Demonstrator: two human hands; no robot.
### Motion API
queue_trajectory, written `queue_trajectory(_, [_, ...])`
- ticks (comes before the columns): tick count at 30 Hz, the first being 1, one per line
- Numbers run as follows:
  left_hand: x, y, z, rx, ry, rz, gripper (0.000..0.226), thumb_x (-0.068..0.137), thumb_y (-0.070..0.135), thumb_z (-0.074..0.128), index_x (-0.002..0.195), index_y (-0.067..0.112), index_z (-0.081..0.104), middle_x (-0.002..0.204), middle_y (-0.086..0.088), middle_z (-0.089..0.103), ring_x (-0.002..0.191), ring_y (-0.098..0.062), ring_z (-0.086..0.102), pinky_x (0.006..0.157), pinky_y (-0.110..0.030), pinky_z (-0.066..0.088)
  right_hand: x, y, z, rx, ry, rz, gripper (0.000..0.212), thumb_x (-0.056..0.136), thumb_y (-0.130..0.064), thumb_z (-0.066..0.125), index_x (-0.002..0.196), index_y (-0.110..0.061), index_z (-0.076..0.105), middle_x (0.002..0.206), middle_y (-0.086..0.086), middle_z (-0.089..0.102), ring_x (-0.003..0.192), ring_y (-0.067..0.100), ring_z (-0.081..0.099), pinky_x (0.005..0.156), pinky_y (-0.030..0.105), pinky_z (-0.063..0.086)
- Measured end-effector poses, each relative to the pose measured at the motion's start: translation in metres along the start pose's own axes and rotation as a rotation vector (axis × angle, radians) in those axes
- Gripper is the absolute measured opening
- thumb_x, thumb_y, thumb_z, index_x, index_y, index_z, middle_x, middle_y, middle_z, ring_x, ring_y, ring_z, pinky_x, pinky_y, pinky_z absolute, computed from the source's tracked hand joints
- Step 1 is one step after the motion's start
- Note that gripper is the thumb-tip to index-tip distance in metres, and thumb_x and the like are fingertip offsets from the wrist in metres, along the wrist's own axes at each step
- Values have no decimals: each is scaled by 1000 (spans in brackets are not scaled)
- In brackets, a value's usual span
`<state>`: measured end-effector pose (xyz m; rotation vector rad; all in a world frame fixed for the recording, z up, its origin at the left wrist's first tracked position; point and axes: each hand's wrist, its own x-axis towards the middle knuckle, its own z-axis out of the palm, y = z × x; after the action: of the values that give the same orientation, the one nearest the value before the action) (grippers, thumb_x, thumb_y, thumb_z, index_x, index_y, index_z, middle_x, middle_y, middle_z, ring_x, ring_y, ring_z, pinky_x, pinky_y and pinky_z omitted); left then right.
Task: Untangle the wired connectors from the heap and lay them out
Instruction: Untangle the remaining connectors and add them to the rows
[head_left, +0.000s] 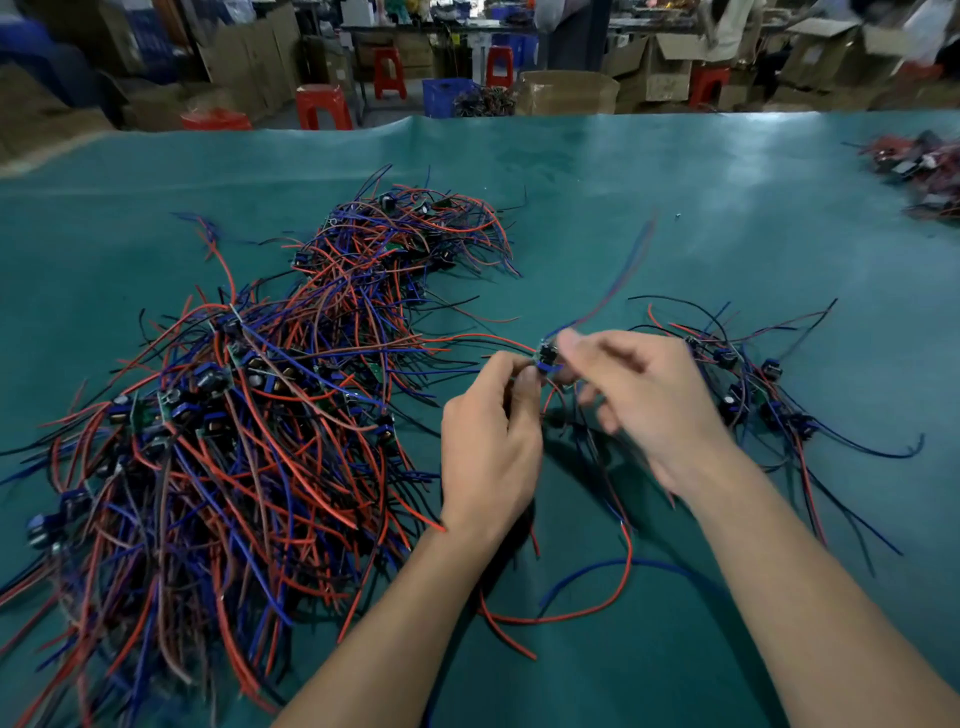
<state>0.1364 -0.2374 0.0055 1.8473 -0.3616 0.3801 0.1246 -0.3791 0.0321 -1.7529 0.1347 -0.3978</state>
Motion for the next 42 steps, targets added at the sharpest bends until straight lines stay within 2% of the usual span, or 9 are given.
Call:
queue_trajectory(4, [0, -1, 2, 34, -90, 13, 25, 97, 28, 53, 79, 13, 59, 59, -3, 55, 61, -28, 50, 61, -46, 46, -1, -1, 6, -46, 11, -141, 19, 86, -34, 71, 77, -17, 76, 62, -7, 65, 55, 4, 51, 54, 17, 39])
queue_trajectory(13, [-2, 7, 0, 34, -150, 36, 19, 94, 20, 57, 79, 12, 66, 62, -1, 59, 60, -14, 51, 62, -33, 43, 5, -64, -40, 160, 578, -283, 27, 98, -27, 65, 71, -23, 69, 60, -11, 63, 46, 5, 44, 47, 29, 34])
queue_trajectory(18, [-1, 5, -1, 47, -69, -54, 23, 94, 18, 56, 72, 18, 63, 55, 5, 56, 56, -10, 50, 56, -21, 39, 18, -145, 12, 62, 222, -513, 24, 92, -27, 63, 72, -17, 56, 75, 18, 46, 61, 26, 37, 51, 46, 27])
queue_trajectory(22, [0, 8, 0, 41, 17, -91, 19, 93, 13, 56, 76, 15, 64, 62, 3, 61, 61, -13, 56, 67, -32, 47, 48, -170, 84, -432, -255, -398, 37, 94, 0, 51, 67, -18, 35, 68, 13, 28, 49, 21, 28, 49, 30, 17])
queue_trajectory(24, [1, 6, -1, 32, 40, -92, 14, 94, 13, 56, 83, 13, 65, 69, 2, 64, 66, -13, 56, 70, -33, 46, 62, -148, 90, -682, -392, -337, 30, 100, -11, 49, 70, -14, 50, 69, 3, 53, 48, 7, 45, 46, 17, 28])
queue_trajectory(27, [3, 6, -3, -3, 60, -123, 11, 96, 15, 56, 90, 12, 65, 78, -1, 68, 74, -21, 59, 74, -38, 47, 70, -109, 57, -744, -366, -84, 27, 98, -28, 60, 89, -6, 72, 84, 10, 77, 69, 24, 72, 49, 23, 46])
queue_trajectory(31, [4, 6, -1, 24, 67, -110, 7, 93, 11, 55, 90, 13, 62, 84, -2, 68, 80, -24, 59, 78, -35, 45, 60, -45, 10, -968, -268, 113, 20, 78, -38, 82, 80, -19, 77, 74, -1, 73, 80, 23, 67, 69, 25, 48])
queue_trajectory(37, [3, 6, -2, -5, 44, -140, 7, 93, 14, 56, 89, 15, 62, 78, 5, 64, 71, -10, 55, 74, -30, 47, 36, -15, -8, -646, -140, 96, 15, 71, -19, 89, 81, -21, 78, 65, -9, 71, 63, 7, 66, 60, 20, 47])
queue_trajectory(42, [2, 5, -2, -31, 27, -99, 27, 99, 30, 45, 83, 15, 59, 68, 0, 62, 67, -17, 56, 69, -41, 47, 29, -31, -40, 263, -37, 183, 11, 82, -2, 74, 90, -8, 75, 77, 3, 67, 58, 10, 57, 54, 20, 46])
